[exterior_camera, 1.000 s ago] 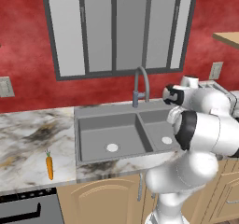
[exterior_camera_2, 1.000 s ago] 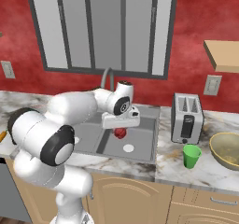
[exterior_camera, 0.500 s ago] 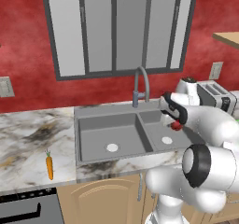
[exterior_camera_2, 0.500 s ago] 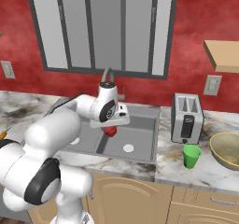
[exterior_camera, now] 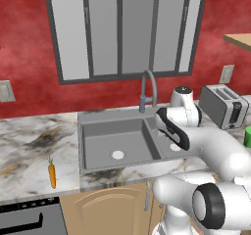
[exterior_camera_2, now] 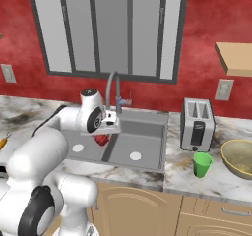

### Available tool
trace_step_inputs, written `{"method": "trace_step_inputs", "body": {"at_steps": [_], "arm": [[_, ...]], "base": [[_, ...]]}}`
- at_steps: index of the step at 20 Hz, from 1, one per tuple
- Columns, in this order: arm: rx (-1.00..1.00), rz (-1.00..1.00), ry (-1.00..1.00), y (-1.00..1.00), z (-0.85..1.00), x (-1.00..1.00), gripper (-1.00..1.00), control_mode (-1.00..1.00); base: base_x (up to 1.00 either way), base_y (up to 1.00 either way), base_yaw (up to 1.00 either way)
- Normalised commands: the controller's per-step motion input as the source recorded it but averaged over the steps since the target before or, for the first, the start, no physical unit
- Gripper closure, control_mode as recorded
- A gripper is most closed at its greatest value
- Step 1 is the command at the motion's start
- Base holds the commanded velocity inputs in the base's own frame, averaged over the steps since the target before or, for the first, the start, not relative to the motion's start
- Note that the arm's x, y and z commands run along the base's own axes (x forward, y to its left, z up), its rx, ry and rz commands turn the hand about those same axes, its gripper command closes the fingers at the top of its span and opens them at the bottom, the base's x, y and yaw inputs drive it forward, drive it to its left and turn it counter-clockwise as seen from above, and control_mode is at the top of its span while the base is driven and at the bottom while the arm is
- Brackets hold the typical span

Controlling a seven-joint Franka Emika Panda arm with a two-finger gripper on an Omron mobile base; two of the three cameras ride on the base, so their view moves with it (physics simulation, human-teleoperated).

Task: Remove the bell pepper and carrot from the sink. Then move the bowl and cup from the counter to the sink for washing.

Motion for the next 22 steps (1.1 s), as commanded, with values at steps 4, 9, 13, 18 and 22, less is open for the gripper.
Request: {"method": "trace_step_inputs", "body": {"at_steps": [4,9,13,18,22], "arm": [[0.0,-0.1,0.09,0.42,0.22,0.0,1.0,-1.0],[-0.01,-0.08,0.07,0.52,0.15,0.0,1.0,-1.0],[-0.05,-0.07,0.0,0.59,0.08,0.0,1.0,-1.0],[-0.05,-0.07,0.0,0.64,0.08,0.0,1.0,-1.0],[-0.02,-0.08,0.0,0.63,0.08,0.0,1.0,-1.0]], "base": [[0.0,0.0,0.0],[0.0,0.0,0.0],[0.0,0.0,0.0],[0.0,0.0,0.0],[0.0,0.0,0.0]]}}
